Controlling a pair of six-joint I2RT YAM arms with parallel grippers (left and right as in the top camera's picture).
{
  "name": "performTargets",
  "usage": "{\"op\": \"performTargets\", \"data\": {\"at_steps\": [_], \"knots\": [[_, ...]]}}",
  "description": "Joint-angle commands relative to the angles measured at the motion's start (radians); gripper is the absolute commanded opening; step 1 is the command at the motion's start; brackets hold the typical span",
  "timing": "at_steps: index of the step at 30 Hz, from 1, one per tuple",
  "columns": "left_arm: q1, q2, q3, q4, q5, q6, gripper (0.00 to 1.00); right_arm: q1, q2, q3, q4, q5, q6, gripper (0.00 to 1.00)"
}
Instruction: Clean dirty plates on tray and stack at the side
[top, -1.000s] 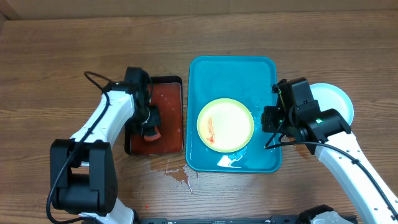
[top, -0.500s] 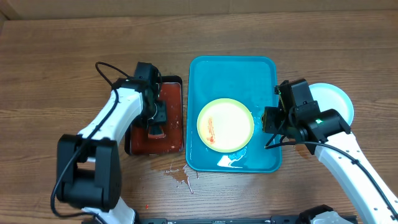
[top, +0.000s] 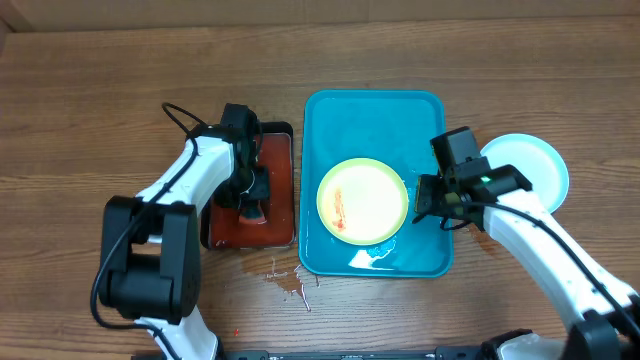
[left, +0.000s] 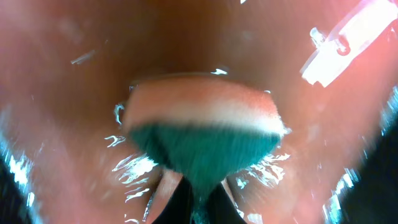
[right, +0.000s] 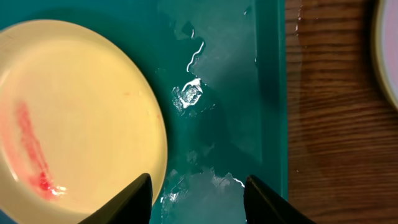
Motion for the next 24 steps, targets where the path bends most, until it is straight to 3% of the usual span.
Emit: {"op": "performTargets", "data": {"at_steps": [1,9,13,18,24], "knots": [[-0.007,-0.124,0.047,-0.034,0.042,-0.006,0.04,-0.003,0.07,-0.006,0.024,-0.026,-0.004,0.49],[-0.007,-0.299,0.075,-0.09,0.031,0.031,0.04,-0.003,0.196,-0.006,0.137,-0.205,-0.131,0.48],[-0.008,-0.309,0.075,-0.105,0.031,0.031,0.04,-0.003,0.258,-0.006,0.158,-0.206,-0.127,0.39],[-0.008,-0.308,0.075,-0.107,0.035,0.031,0.04,-0.002,0.33,-0.006,0.173,-0.228,-0.127,0.15],[-0.044,-0.307,0.075,-0.039,0.148,0.029,0.04,-0.002,0.33,-0.006,0.168,-0.24,-0.128,0.11]]}}
